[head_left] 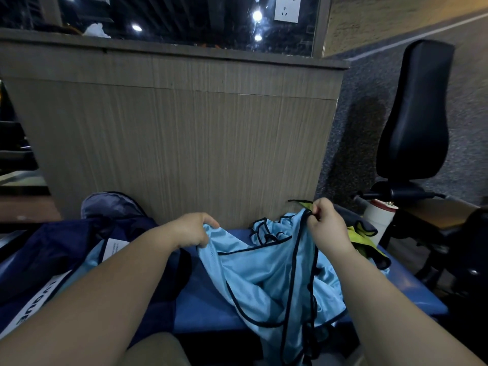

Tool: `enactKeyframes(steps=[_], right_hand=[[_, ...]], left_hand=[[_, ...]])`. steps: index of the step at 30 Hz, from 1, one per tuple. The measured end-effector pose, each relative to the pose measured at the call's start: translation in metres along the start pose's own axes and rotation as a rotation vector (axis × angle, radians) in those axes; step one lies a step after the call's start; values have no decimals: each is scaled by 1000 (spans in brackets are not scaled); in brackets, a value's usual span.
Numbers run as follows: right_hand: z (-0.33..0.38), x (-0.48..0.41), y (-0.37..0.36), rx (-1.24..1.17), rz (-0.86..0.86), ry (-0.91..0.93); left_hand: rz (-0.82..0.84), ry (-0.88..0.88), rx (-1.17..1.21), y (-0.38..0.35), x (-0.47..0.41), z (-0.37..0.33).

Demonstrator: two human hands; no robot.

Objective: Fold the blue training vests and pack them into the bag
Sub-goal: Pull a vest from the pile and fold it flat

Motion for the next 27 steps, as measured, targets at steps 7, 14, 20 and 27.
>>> enactKeyframes(steps=[7, 14, 20, 27], right_hand=[[-7, 3, -5, -455, 159, -138], [-5, 0, -6, -524, 200, -153], [-1, -1, -10, -600, 210, -163], [39, 11, -36, -710, 293, -59]], left_hand=[[34, 34, 62, 3, 0, 15], [114, 46, 887, 6, 6, 13], [-62, -7, 885, 11, 10, -17], [83, -219, 769, -20, 23, -87]])
Point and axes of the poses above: each hand's wrist, its own x-axis away from the middle knuckle, its own y-axis out of the back of the hand, z = x × y, the point moved 6 cm from there along -x, towards the middle knuckle, and after that the axes turned 2 degrees about z, right-handed, at the moved point
